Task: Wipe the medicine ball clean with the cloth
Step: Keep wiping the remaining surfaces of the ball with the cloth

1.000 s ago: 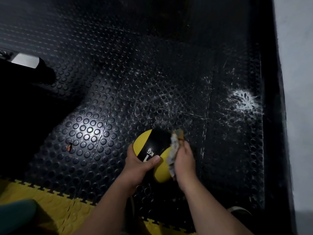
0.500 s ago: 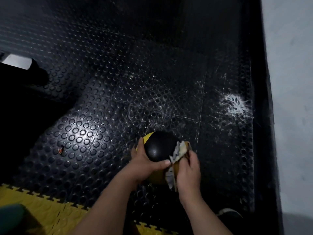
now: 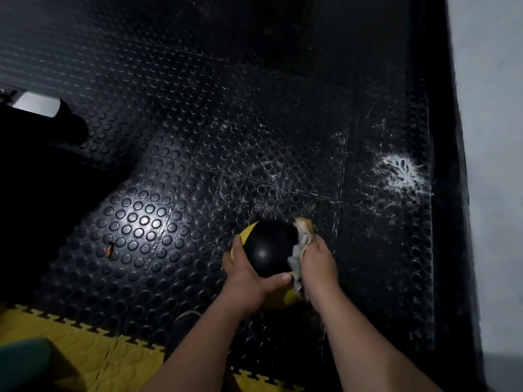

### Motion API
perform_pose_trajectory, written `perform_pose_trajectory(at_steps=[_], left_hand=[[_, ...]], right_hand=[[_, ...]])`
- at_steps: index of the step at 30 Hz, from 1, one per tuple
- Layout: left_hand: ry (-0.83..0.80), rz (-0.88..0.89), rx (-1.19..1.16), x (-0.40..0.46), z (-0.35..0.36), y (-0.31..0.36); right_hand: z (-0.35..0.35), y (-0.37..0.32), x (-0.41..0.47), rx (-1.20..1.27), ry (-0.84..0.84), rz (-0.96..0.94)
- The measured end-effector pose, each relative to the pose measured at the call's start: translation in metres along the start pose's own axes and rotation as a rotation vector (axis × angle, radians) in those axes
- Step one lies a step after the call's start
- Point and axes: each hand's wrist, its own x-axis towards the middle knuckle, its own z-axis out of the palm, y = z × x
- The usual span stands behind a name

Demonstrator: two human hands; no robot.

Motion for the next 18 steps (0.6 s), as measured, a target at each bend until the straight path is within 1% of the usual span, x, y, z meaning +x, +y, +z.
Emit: perform_pose_trajectory(at_steps=[1,2,3,5,6,7,8,10,11,12,13,15,16,17,18], left_hand=[[-0.007,-0.008,0.019,-0.002,0.004,0.002],[-0.014,-0.015,0.026,-0.004,0.006,0.003],[-0.017,-0.022,0.021,-0.004,0.007,0.003],[-0.021,-0.031,0.001,-0.005,0.002,0.001],[-0.023,-0.025,0.000,-0.004,0.000,0.000],[-0.020,-0.019,0.002,-0.006,0.000,0.000],[-0.013,-0.011,0.007,-0.007,0.001,-0.001],[-0.010,-0.004,0.026,-0.007,0.006,0.000],[-0.013,-0.010,0.023,-0.007,0.008,0.001],[-0.011,-0.010,0.018,-0.006,0.008,0.002],[-0.011,-0.006,0.014,-0.006,0.007,0.002],[-0.021,-0.001,0.001,-0.005,0.000,0.000],[-0.031,-0.002,-0.002,-0.004,-0.003,-0.002],[-0.037,0.001,-0.002,-0.003,-0.003,-0.005],[-0.032,0.006,0.003,-0.003,-0.002,-0.006]], right_hand=[[-0.001,-0.007,0.005,0.014,0.005,0.064],[0.000,-0.013,0.005,-0.047,0.004,0.054],[0.004,-0.015,-0.001,-0.177,0.003,-0.037],[0.012,-0.013,-0.029,-0.475,-0.032,-0.281],[0.012,-0.011,-0.036,-0.506,-0.043,-0.337],[0.008,-0.012,-0.033,-0.497,-0.060,-0.343],[0.004,-0.016,-0.022,-0.456,-0.066,-0.301],[-0.004,-0.031,0.007,-0.291,-0.063,-0.094],[-0.005,-0.039,0.016,-0.212,-0.077,-0.026],[-0.003,-0.047,0.016,-0.205,-0.083,-0.010],[0.001,-0.049,0.011,-0.278,-0.090,-0.055],[0.013,-0.043,-0.010,-0.536,-0.033,-0.343],[0.013,-0.039,-0.023,-0.605,-0.033,-0.463],[0.012,-0.035,-0.026,-0.599,-0.053,-0.517],[0.010,-0.032,-0.015,-0.538,-0.088,-0.480]])
